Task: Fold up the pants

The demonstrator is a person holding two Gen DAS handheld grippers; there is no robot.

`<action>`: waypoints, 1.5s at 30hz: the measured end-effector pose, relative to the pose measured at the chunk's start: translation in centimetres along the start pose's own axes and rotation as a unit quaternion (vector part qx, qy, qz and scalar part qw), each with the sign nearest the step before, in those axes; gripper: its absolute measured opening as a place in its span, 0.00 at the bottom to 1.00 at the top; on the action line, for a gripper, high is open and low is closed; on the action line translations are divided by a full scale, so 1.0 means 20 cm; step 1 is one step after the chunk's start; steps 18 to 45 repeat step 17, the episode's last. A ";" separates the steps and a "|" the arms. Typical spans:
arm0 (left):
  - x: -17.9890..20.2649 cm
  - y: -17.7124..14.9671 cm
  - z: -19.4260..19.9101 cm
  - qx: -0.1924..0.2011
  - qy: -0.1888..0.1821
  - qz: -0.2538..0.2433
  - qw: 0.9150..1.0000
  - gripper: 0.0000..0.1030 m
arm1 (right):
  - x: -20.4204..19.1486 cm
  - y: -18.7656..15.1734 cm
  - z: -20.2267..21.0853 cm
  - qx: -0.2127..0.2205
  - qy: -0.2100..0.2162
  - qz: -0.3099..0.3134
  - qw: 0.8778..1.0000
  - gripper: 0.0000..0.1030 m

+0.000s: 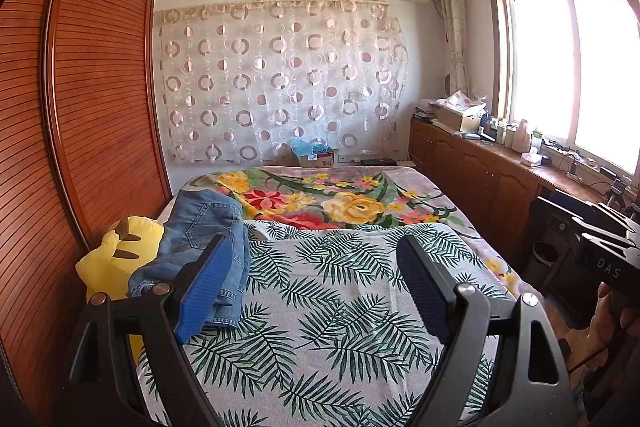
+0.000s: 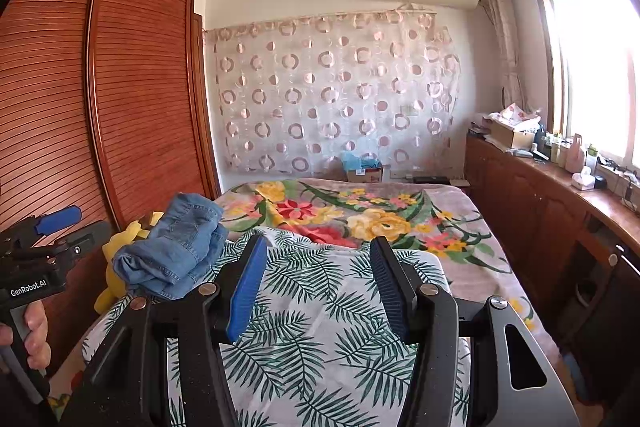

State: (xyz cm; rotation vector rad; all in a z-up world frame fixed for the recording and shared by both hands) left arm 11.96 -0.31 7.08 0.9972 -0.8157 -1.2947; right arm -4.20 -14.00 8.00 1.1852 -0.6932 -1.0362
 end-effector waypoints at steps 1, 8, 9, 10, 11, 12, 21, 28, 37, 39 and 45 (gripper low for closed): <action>0.00 0.00 0.00 0.000 0.000 0.000 1.000 0.82 | 0.00 0.00 0.00 0.000 0.000 0.000 1.000 0.54; 0.00 0.00 0.00 0.000 0.001 0.000 1.000 0.82 | 0.00 0.00 0.00 0.000 0.000 0.002 1.000 0.54; 0.00 0.00 0.00 -0.001 0.001 0.001 1.000 0.82 | 0.00 0.00 0.01 0.001 -0.001 0.002 1.000 0.54; 0.00 0.00 0.00 -0.001 0.000 0.001 1.000 0.82 | 0.01 0.00 0.01 0.001 0.000 0.002 1.000 0.54; 0.01 0.00 0.00 -0.001 0.000 0.001 1.000 0.82 | 0.01 0.00 0.01 0.001 0.000 0.002 1.000 0.54; 0.01 0.00 0.00 -0.001 0.001 0.001 1.000 0.82 | 0.01 0.00 0.01 0.001 0.000 0.002 1.000 0.54; 0.02 0.01 0.01 0.001 0.001 0.000 1.000 0.82 | 0.01 0.00 0.01 0.002 0.000 0.003 1.000 0.54; 0.02 0.01 0.01 0.001 0.001 0.000 1.000 0.82 | 0.01 0.00 0.01 0.002 0.000 0.003 1.000 0.54; 0.02 0.01 0.01 0.001 0.001 0.000 1.000 0.82 | 0.01 0.00 0.01 0.002 0.000 0.003 1.000 0.54; 0.02 0.01 0.01 0.001 0.001 0.000 1.000 0.82 | 0.01 0.00 0.01 0.002 0.000 0.003 1.000 0.54; 0.02 0.01 0.01 0.001 0.001 0.000 1.000 0.82 | 0.01 0.00 0.01 0.002 0.000 0.003 1.000 0.54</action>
Point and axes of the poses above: each gripper's, at about its wrist camera, not at the fingertips, and z roughly against the way its jaws point, x to its right, y to its top, the point moved 7 cm from there along -z, roughly the way its jaws point, and after that the axes turned 10 degrees about y, right-handed, at the moved point
